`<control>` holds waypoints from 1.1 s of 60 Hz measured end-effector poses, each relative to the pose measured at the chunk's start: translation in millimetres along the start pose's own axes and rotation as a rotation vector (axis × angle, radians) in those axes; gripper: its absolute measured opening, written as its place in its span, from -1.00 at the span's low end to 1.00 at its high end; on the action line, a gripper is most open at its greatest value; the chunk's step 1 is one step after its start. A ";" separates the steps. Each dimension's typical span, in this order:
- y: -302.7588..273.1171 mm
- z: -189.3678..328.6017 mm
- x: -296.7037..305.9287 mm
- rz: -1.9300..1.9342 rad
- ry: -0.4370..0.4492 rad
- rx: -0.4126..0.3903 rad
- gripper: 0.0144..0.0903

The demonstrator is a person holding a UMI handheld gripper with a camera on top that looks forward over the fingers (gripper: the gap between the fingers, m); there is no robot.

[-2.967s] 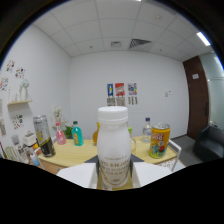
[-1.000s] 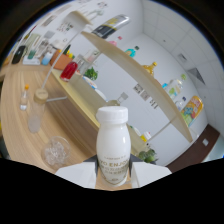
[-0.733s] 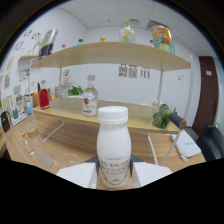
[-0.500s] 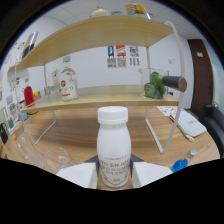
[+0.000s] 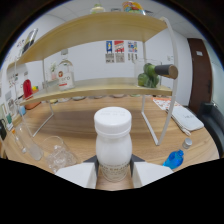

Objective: Make me a cup of Mount Fuji.

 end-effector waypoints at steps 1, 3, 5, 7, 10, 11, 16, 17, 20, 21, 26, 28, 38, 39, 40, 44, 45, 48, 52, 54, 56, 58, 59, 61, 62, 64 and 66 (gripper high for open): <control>0.8 -0.9 1.1 0.002 0.006 -0.005 -0.03; 2.5 -2.0 3.7 0.007 0.024 -0.017 0.05; 3.8 -4.5 4.2 0.013 0.032 -0.029 0.15; 3.2 -7.9 4.8 0.019 0.039 -0.037 0.33; -0.5 -15.4 4.8 0.024 0.051 -0.039 0.71; -2.2 -18.6 4.3 0.025 0.054 -0.038 0.83; -12.9 -38.7 5.8 0.029 0.095 -0.038 0.85; -15.2 -43.7 5.7 0.028 0.104 -0.037 0.86; -22.8 -60.0 2.6 0.030 0.126 -0.034 0.86; -25.5 -65.8 0.4 0.029 0.129 -0.031 0.86; -33.9 -92.6 -10.0 0.019 0.154 -0.038 0.86; -36.4 -102.2 -17.1 0.016 0.155 -0.046 0.86; -40.0 -137.1 -59.0 -0.004 0.139 -0.072 0.86; -40.1 -139.4 -63.6 -0.005 0.138 -0.073 0.87; -40.2 -141.0 -67.5 -0.006 0.136 -0.073 0.87; -39.7 -146.5 -82.9 -0.008 0.128 -0.079 0.88; -39.8 -147.6 -86.5 -0.009 0.126 -0.080 0.88; -39.8 -150.5 -96.5 -0.015 0.125 -0.082 0.88; -40.9 -154.4 -108.6 -0.022 0.116 -0.084 0.88; -41.0 -155.5 -113.7 -0.024 0.114 -0.083 0.88; -40.9 -156.3 -118.9 -0.026 0.108 -0.085 0.88; -40.5 -156.8 -122.9 -0.024 0.103 -0.086 0.88; -39.9 -157.2 -124.1 -0.022 0.102 -0.088 0.88; -38.1 -158.0 -127.3 -0.020 0.103 -0.094 0.88; -37.4 -158.4 -128.4 -0.021 0.103 -0.098 0.88; -36.1 -159.0 -130.6 -0.019 0.101 -0.103 0.88; -36.0 -159.4 -132.3 -0.020 0.101 -0.105 0.88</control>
